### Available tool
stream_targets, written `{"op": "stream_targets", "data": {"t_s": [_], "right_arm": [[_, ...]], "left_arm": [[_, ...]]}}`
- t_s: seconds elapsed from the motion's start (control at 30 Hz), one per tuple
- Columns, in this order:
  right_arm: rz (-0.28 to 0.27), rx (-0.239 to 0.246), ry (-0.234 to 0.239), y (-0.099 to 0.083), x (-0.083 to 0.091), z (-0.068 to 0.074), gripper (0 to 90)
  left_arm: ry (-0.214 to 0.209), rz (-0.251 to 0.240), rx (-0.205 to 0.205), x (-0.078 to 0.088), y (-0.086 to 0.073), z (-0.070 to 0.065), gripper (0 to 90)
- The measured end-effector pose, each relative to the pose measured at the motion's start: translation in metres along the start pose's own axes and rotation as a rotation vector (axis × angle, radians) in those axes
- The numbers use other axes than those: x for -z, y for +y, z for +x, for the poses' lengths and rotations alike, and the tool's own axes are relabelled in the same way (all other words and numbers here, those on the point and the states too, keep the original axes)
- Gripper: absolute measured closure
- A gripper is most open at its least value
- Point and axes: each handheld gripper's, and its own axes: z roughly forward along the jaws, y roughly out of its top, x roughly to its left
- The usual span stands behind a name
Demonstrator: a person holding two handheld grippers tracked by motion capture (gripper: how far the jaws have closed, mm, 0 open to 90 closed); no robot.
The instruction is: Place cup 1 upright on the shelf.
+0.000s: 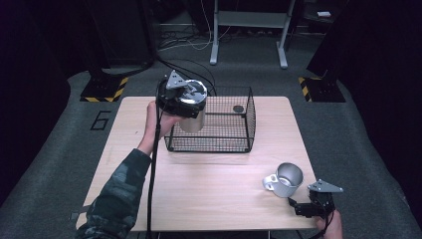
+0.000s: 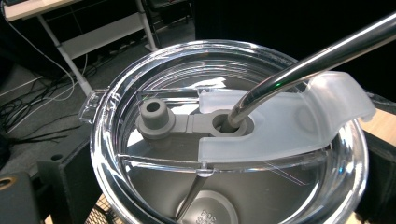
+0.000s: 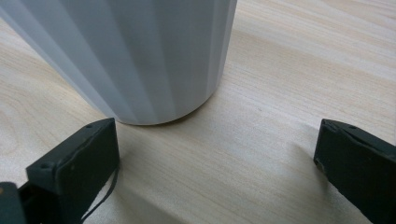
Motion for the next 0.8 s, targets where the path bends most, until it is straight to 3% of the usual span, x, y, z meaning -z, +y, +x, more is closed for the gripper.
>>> {"op": "stream_targets", "data": {"t_s": [0.23, 0.4, 0.8], "right_arm": [[-0.003, 0.005, -0.001, 0.000, 0.000, 0.000, 0.0], [-0.003, 0.005, -0.001, 0.000, 0.000, 0.000, 0.0], [-0.002, 0.005, -0.001, 0.000, 0.000, 0.000, 0.0]], "left_arm": [[0.024, 0.009, 0.021, -0.008, -0.002, 0.010, 3.9], [0.035, 0.020, 0.018, -0.014, -0.003, 0.012, 3.9], [0.054, 0.032, 0.054, -0.031, -0.008, 0.019, 3.9]]}}
